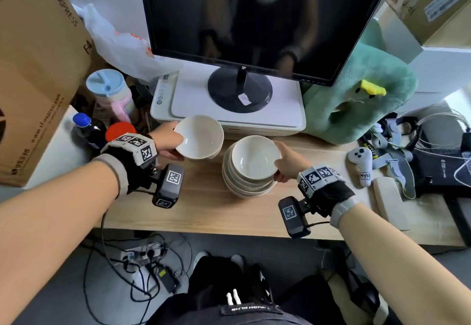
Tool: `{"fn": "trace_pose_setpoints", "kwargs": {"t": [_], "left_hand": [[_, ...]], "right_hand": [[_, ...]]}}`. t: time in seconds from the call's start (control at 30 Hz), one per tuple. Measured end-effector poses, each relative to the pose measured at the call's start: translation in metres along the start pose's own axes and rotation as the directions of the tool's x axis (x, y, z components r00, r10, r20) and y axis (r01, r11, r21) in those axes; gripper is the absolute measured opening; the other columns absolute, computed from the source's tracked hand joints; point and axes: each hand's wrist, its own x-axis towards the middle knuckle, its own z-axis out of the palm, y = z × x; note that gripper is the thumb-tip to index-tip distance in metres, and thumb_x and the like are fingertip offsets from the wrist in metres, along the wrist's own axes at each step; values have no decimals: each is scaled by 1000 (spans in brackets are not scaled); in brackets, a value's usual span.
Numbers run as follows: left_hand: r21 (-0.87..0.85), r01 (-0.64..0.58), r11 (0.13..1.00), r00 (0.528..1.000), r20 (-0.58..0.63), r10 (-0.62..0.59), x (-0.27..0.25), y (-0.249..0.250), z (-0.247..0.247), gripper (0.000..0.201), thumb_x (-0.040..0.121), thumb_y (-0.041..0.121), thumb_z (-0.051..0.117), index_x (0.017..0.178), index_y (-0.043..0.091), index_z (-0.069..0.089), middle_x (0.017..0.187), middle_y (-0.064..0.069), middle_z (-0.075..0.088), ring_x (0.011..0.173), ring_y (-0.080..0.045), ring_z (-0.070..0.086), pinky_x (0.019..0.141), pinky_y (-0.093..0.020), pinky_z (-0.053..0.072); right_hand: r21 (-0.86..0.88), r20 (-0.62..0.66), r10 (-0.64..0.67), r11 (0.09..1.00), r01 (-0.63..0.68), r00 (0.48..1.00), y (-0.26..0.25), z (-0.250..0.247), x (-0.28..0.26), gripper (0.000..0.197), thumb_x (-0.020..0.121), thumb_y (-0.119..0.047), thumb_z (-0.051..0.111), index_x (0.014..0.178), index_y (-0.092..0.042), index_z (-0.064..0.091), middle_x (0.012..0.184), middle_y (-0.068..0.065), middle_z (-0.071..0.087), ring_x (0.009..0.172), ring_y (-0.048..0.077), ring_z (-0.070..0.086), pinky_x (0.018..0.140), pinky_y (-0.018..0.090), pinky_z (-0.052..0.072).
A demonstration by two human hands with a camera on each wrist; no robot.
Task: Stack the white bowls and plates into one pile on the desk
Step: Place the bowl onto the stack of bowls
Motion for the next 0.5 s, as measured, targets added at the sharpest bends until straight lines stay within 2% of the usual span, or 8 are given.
{"fn": "trace_pose_setpoints", "kwargs": {"t": [0.1,0.17,0.27,0.37,0.43,0.47,0.5], "left_hand": [[-28,-39,999,999,20,40,-7,14,2,52,87,-5,28,136,12,38,118,-16,49,70,-23,57,43,-28,55],[-41,-72,997,997,27,73,-10,22,5,50,88,-3,29,136,10,37,111,-15,50,67,-24,57,43,-28,55],[-42,-100,994,995,23,101,-15,33,10,49,88,-3,29,135,10,37,85,-6,51,63,-27,58,47,-28,55],[-23,-133,991,991,26,133,-17,39,15,48,88,-3,29,133,9,38,81,-3,49,62,-28,58,53,-30,56],[-9,-146,989,989,25,146,-17,40,18,47,88,-2,29,133,8,37,80,-2,50,63,-27,59,62,-36,56],[-2,-151,988,988,26,151,-17,41,20,47,88,-2,30,133,9,37,80,-1,50,63,-27,59,67,-39,55],[4,-154,988,988,27,154,-17,41,21,47,88,-1,30,133,9,37,81,0,51,63,-26,59,69,-39,54]], "right_hand": [[-9,-19,19,1000,-19,1000,0,3,1,70,83,3,28,145,-28,22,61,6,58,46,17,54,41,23,42],[-23,-41,19,1000,-20,999,0,5,2,68,82,1,31,144,-28,25,70,7,59,55,22,57,42,23,41],[-68,-68,11,998,-16,998,-1,8,4,68,81,-3,38,143,-28,30,87,9,58,78,26,56,57,29,43],[-82,-82,13,996,-19,997,1,10,9,73,76,1,40,142,-29,33,96,13,64,84,26,57,77,34,49],[-103,-94,1,995,-11,996,2,10,11,72,75,2,43,141,-26,37,106,14,68,88,25,59,80,33,48],[-111,-98,-9,994,-2,995,3,9,11,69,75,2,43,139,-23,40,98,11,68,86,23,57,78,31,46],[-112,-99,-16,994,5,995,3,9,11,65,76,3,44,136,-20,43,83,5,65,83,22,54,76,29,44]]}}
